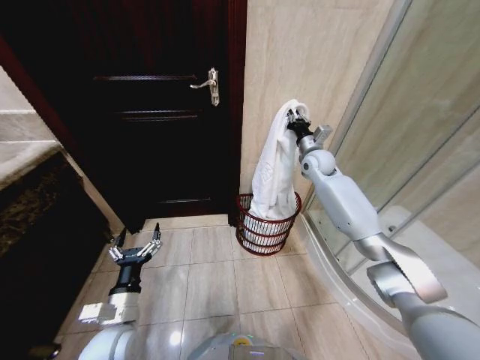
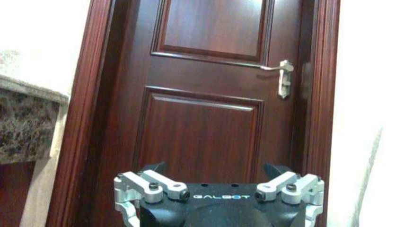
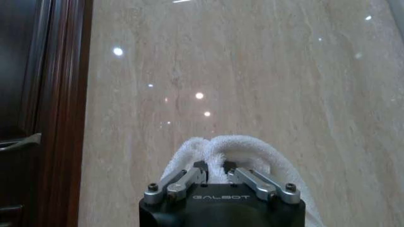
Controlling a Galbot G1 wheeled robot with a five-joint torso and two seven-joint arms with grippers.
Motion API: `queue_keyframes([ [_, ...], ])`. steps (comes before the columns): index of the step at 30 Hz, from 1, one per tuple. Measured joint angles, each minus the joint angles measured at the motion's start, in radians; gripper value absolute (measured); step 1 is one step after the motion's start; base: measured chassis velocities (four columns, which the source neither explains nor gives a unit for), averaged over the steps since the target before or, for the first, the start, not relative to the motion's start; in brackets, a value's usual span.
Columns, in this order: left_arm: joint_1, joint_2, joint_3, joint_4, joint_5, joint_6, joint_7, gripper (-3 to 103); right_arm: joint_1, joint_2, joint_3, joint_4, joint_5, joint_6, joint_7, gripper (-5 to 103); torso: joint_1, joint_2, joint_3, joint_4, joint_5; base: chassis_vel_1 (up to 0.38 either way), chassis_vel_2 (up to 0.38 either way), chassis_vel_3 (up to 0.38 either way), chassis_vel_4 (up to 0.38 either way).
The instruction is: Discard the used towel into the hamper.
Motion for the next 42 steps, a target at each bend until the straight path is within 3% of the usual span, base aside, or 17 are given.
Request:
queue_keyframes([
  [31,0.008,-0.025,0.004,0.007,0.022,-0.011,0.019,100,-0.087,-0.029,0.033,0.096,0.021,-0.014,0.022,13,-0.046,-0.124,-0.078,0.0001,-0.0001,0.0,0.0,0.0,0.0],
  [42,0.013,-0.026,0.004,0.001,0.026,-0.011,0.02,100,-0.1,-0.037,0.066,0.02,-0.03,0.009,-0.024,13,-0.059,-0.167,-0.109,0.0,0.0001,0.0,0.0,0.0,0.0],
])
